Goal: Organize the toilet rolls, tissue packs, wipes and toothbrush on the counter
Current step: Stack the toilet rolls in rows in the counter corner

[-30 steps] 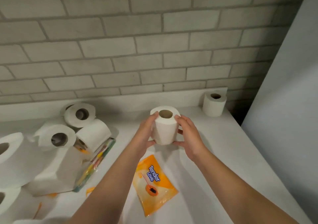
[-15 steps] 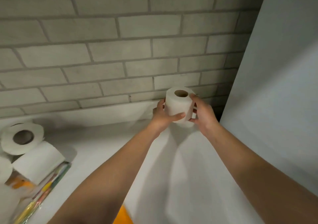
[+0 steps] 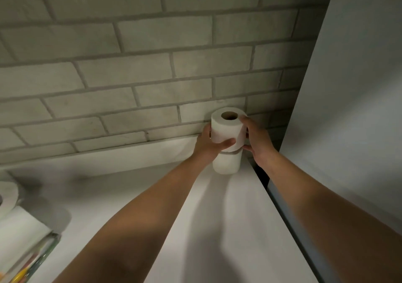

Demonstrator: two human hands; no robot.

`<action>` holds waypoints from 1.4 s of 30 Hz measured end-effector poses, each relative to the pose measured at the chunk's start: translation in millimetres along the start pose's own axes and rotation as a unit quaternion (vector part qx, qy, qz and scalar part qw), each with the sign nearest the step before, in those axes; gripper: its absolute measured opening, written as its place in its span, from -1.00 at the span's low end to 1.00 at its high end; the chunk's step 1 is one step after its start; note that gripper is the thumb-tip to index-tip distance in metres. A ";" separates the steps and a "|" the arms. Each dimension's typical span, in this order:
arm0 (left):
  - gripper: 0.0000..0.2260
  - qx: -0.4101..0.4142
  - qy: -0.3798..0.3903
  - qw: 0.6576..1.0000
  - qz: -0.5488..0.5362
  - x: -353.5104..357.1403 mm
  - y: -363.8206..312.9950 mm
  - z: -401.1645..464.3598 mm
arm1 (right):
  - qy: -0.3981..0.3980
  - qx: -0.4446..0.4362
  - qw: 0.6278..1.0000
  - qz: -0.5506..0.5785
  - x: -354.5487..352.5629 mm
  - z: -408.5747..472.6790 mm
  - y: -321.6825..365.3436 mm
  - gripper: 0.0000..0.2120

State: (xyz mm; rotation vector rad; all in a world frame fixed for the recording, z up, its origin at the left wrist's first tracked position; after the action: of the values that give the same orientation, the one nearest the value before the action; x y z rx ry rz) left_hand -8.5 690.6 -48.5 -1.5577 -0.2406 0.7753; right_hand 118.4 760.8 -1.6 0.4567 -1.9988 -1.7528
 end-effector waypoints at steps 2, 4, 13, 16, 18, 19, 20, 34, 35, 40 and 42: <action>0.00 0.000 -0.001 1.000 0.005 1.9 -0.3 1.0 | 0.003 0.000 1.000 -0.004 -1.4 3.6 -2.7 -0.87; 0.03 -0.005 -0.002 1.000 0.013 3.6 -0.4 -0.1 | 0.005 -0.001 1.000 -0.005 -2.1 5.9 -4.7 -0.87; 0.00 -0.003 -0.006 1.000 0.030 5.2 3.5 1.7 | 0.020 -0.014 0.999 -0.037 -3.1 7.6 -9.4 -0.81; -0.05 -0.005 -0.002 1.000 0.024 5.7 5.6 2.8 | 0.024 -0.020 0.998 -0.052 -2.2 7.2 -8.6 -0.78; -0.03 -0.008 -0.001 1.000 0.021 5.2 5.0 2.7 | 0.026 -0.021 0.998 -0.053 -2.1 6.3 -8.1 -0.80; -0.02 -0.011 0.000 1.000 0.021 5.4 5.2 3.5 | 0.026 -0.021 0.998 -0.053 -2.2 6.1 -8.0 -0.81; -0.03 -0.015 0.001 1.000 0.020 5.7 4.8 3.3 | 0.024 -0.020 0.998 -0.055 -2.3 5.9 -7.8 -0.82; -0.34 -0.082 -0.049 0.995 0.037 -2.5 0.1 -26.7 | -0.075 -0.070 0.984 -0.145 -5.9 -16.1 4.1 -0.69; -0.41 -0.084 -0.052 0.994 0.043 -6.0 0.1 -31.6 | -0.081 -0.079 0.981 -0.158 -5.0 -19.9 3.7 -0.68; -0.64 -0.076 -0.091 0.993 0.020 -37.7 -0.9 -75.0 | -0.063 -0.047 0.992 -0.098 18.4 -51.7 -4.1 -0.89; -0.71 -0.068 -0.117 0.990 0.034 -56.5 3.1 -100.4 | -0.015 -0.040 0.995 -0.092 37.2 -69.6 -12.4 -0.89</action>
State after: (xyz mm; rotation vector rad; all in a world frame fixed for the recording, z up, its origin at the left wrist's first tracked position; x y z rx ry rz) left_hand 8.4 577.1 -37.4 -1.6081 -0.4217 1.0139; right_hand 123.1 681.1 -2.9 0.6078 -1.9516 -1.9541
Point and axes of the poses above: each hand's wrist, its own z-axis towards the middle knuckle, its own x-axis out of the palm, y = z × x, the point moved 2 cm from there along z, towards the middle knuckle, and after that the axes turned 6 degrees about z, right-handed, at the moved point
